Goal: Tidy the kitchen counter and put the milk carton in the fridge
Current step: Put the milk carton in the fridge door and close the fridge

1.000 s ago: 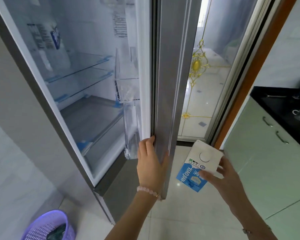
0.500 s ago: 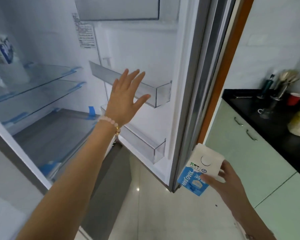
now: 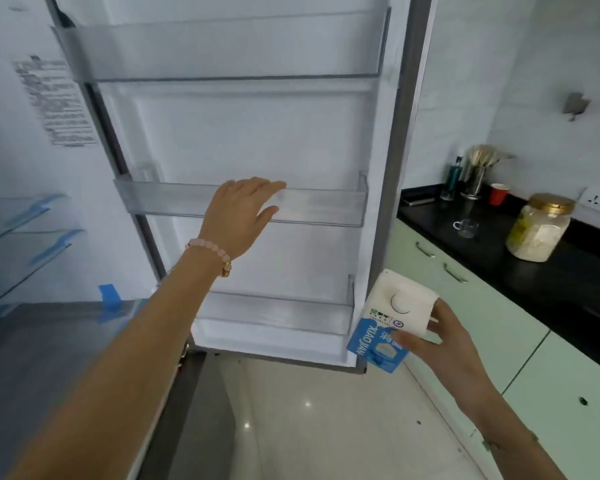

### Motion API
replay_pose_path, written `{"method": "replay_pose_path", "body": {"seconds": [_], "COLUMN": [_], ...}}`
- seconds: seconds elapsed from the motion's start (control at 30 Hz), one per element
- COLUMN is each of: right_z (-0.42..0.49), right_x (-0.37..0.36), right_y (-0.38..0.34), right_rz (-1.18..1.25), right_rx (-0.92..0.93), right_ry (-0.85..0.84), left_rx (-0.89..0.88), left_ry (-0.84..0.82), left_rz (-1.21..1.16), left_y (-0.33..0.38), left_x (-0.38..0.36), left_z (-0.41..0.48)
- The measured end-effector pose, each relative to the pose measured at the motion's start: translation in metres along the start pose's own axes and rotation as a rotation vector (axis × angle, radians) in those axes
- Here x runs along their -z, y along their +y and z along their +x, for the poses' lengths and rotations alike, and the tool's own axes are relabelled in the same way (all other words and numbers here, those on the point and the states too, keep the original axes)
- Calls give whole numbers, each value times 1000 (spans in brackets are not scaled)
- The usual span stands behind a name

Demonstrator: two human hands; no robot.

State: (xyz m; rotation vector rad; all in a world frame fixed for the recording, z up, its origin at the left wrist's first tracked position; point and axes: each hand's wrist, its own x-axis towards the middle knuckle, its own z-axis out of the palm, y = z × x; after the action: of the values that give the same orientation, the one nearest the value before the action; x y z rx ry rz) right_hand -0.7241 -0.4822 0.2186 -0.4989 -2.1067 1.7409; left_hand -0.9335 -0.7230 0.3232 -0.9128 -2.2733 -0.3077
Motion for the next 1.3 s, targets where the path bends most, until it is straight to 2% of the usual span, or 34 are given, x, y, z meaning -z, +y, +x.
{"method": "replay_pose_path", "body": {"seconds": [0.1, 0.2, 0.33, 0.5, 0.7, 0.93, 1.03, 1.3], "right_z": [18, 37, 62, 85, 120, 173, 195, 239], "right_x": [-19, -39, -66, -84, -89, -97, -102, -121], "right_y": [-12, -27, -48, -76, -147, -290, -338, -373], "right_rz": [-25, -47, -89, -97, -32, 50, 74, 33], "right_rx": [29, 62, 108, 170, 310, 608, 668, 689], "right_ry": [45, 82, 120, 133, 60, -6, -44, -183], "left_rx": [56, 129, 48, 12, 35, -43, -47, -3], "left_ry": [29, -8, 63, 161, 190, 243, 231, 250], "left_rz": [-44, -111, -158, -31, 18, 24, 31, 20], "left_y": [-47, -87, -103, -101, -99, -108, -112, -110], "left_x": [0, -1, -18, -41, -54, -54, -55, -58], "left_z": [12, 23, 32, 46, 56, 65, 67, 66]}}
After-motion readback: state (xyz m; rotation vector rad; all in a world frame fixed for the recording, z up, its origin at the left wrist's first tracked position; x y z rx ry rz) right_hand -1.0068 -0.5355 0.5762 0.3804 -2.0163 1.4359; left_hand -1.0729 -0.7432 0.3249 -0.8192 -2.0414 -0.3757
